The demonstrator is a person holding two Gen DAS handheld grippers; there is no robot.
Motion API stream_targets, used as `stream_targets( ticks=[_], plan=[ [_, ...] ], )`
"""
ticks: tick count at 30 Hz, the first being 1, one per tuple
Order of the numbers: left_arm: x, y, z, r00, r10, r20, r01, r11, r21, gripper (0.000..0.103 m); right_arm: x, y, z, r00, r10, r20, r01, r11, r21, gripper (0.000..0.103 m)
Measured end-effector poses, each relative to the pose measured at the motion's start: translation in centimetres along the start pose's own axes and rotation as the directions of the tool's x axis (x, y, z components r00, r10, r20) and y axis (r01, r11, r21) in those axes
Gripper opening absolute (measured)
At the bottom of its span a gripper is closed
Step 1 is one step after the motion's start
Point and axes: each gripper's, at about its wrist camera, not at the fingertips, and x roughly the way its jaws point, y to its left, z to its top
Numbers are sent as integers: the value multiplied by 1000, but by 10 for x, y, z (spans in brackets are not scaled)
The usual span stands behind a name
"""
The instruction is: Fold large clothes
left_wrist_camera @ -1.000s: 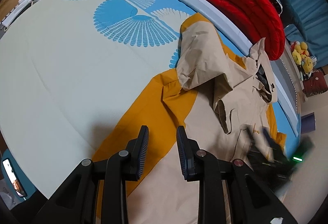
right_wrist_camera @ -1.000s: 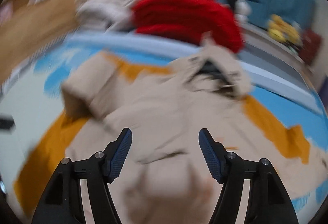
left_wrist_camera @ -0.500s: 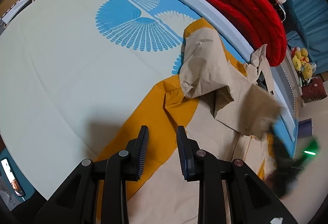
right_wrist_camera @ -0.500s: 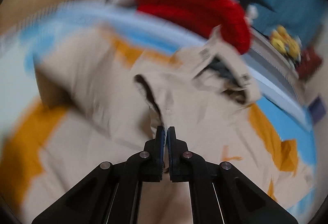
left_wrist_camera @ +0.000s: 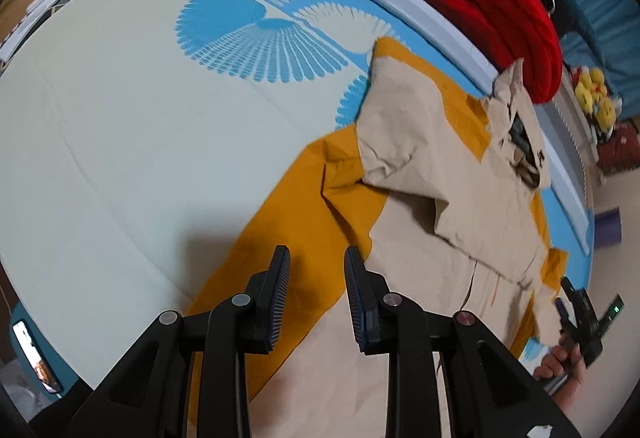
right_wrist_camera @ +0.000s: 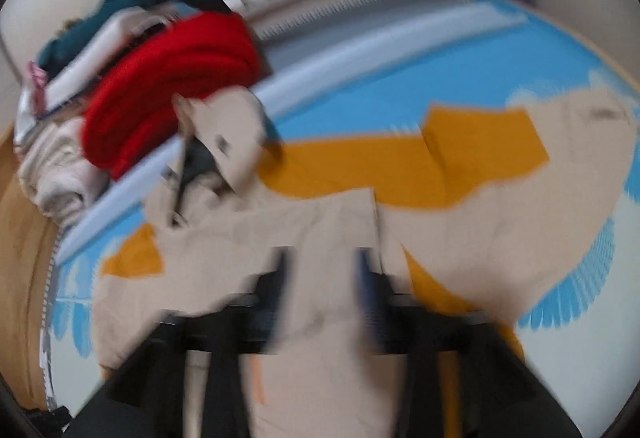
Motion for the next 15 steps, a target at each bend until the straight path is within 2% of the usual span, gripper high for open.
stream_targets(
  ticks=[4,6,8,10,11,13,15],
  plan=[
    [6,-13,-3,1000,20,2,-20,998,60,24,45,-42,-15,989,7,-146,20,982,186,63],
    [9,-20,-3,1000,26,2,-26,996,90,24,66,-53,-24,977,28,-212,23,972,235,63],
    [17,-28,-2,999,36,-4,-36,991,130,24,81,-58,-27,974,27,-227,33,966,256,59],
    [22,-32,-1,999,43,-8,-41,989,140,24,82,-53,-27,978,40,-206,9,972,234,12],
    [23,-33,1,999,43,-9,-41,990,138,24,81,-50,-25,978,54,-203,-8,975,224,5],
    [23,-34,5,999,39,-3,-38,990,134,24,67,-47,-18,988,40,-148,-7,977,215,4],
    [21,-36,8,999,39,7,-40,990,134,24,45,-49,-8,997,-13,-72,28,976,215,4]
  ],
)
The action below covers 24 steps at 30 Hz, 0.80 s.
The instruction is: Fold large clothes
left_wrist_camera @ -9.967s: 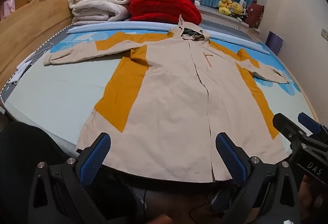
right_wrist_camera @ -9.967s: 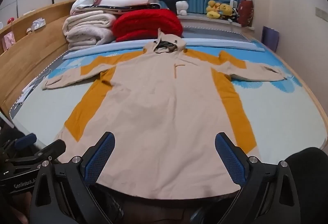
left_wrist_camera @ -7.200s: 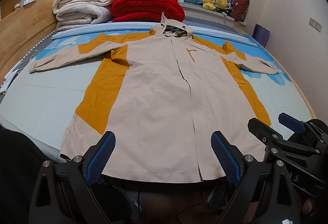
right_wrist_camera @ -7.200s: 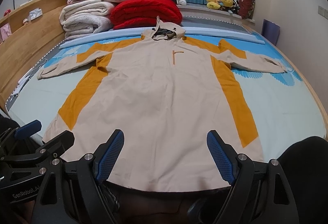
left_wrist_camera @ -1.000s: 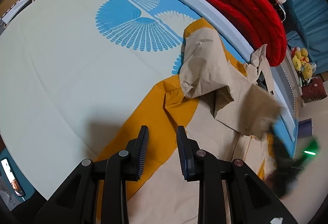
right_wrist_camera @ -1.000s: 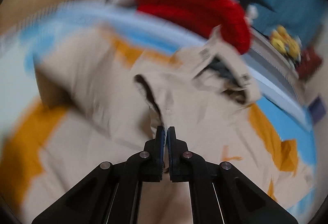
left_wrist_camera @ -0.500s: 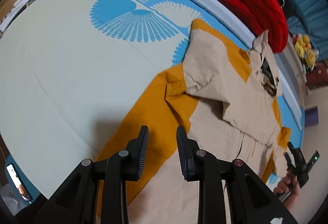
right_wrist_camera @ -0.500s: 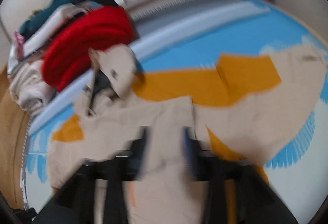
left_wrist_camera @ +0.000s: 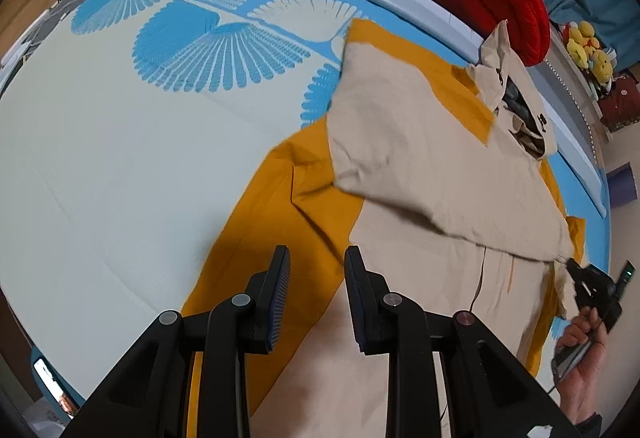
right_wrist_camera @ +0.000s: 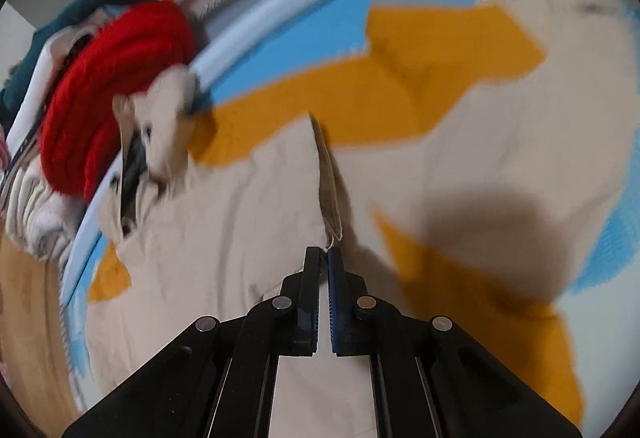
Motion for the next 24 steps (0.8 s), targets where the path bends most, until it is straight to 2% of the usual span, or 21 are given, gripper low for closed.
stream_targets(
  ticks=[1,3,5,8,9,10,11,12,13,14,16,18,20,24],
  plan=[
    [-1,0,2,1000,-4,5,4,1000,-1,24,-6,-1,4,1000,-10,20,10,1000,9,4],
    [-3,-1,4,1000,3,14,-3,1000,1,24,-20,-6,11,994,-79,71,77,997,26,7],
    [-1,-3,4,1000,8,15,-8,1000,3,24,-28,-11,14,989,-101,106,98,995,32,8],
    [3,-7,3,1000,0,-4,0,1000,0,24,-27,-9,15,992,-74,104,73,997,11,21],
    [4,-9,2,1000,-3,-6,3,1000,4,24,-25,-6,13,993,-37,110,39,999,-16,29],
    [4,-11,2,1000,-1,-6,1,1000,12,24,-19,-2,11,996,0,93,4,999,-43,41],
    [4,-13,1,1000,0,-7,0,1000,17,24,-12,-1,9,998,29,53,-26,998,-60,47],
    [4,-15,1,1000,0,-7,0,1000,21,24,6,-1,5,998,38,-43,-42,996,-81,49],
    [4,-17,1,1000,-1,-7,1,1000,24,24,24,-2,1,991,-29,-132,14,994,-111,49],
    [4,-18,0,1000,-1,-6,1,1000,27,24,35,-6,-4,978,-109,-180,85,987,-138,46],
    [3,-22,-1,1000,-4,-5,4,999,35,24,25,-12,-2,986,-93,-139,72,986,-149,45],
    [0,-27,-2,1000,-11,1,11,999,53,24,6,-12,8,989,-116,-89,98,978,-187,45],
    [-3,-36,-5,1000,-9,11,8,996,84,24,-22,-17,22,998,-61,-13,57,978,-200,45],
    [-2,-56,-13,1000,-20,11,18,988,151,24,-67,-51,45,995,-33,89,51,978,-201,45]
  ],
)
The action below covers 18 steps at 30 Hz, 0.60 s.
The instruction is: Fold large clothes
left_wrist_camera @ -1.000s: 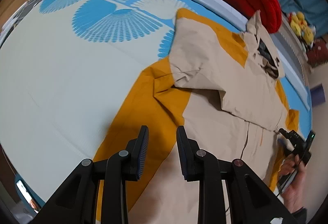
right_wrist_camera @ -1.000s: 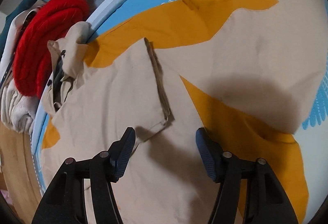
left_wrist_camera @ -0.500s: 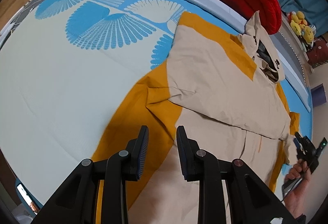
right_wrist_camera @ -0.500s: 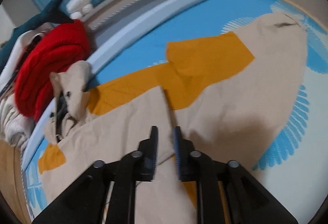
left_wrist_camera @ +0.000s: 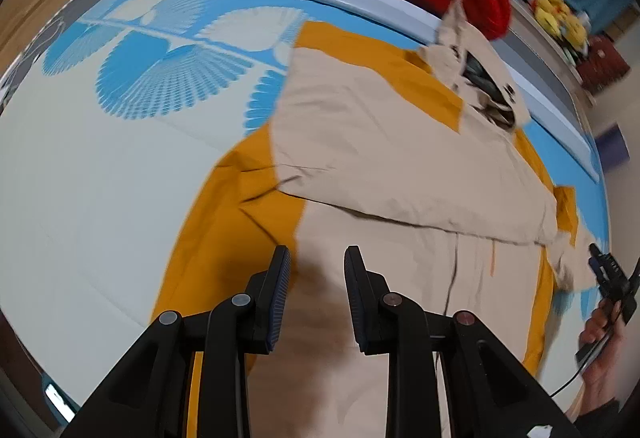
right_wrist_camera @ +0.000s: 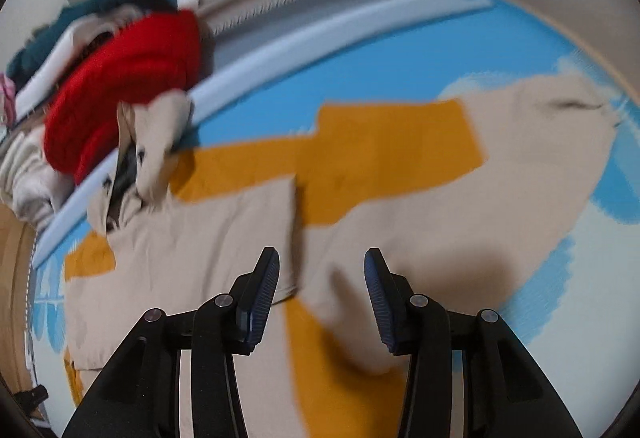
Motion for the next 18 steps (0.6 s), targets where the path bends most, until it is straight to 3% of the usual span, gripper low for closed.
stream_targets(
  ticks=[4,5,6,7,13,15,18],
  plan=[
    [5,-15,-6,1000,-4,-11,4,999,44,24,-23,-72,12,997,-59,45,57,997,42,41],
    [6,-19,-7,1000,-3,-11,4,998,61,24,-25,-87,17,996,-72,49,69,996,60,34],
    [8,-23,-8,1000,-1,-9,2,997,80,24,-27,-113,21,995,-82,56,76,993,93,11],
    [9,-25,-9,1000,3,-9,-2,996,91,24,-30,-144,26,994,-93,65,83,986,143,7],
    [24,-29,-8,999,34,-14,-32,994,108,24,-36,-270,42,974,-193,116,136,915,380,13],
    [29,-32,-9,999,41,-17,-39,993,115,24,-28,-300,42,978,-179,104,117,893,435,22],
    [38,-37,-10,998,56,-28,-51,988,147,24,0,-342,43,995,-77,65,29,838,545,28]
  ],
)
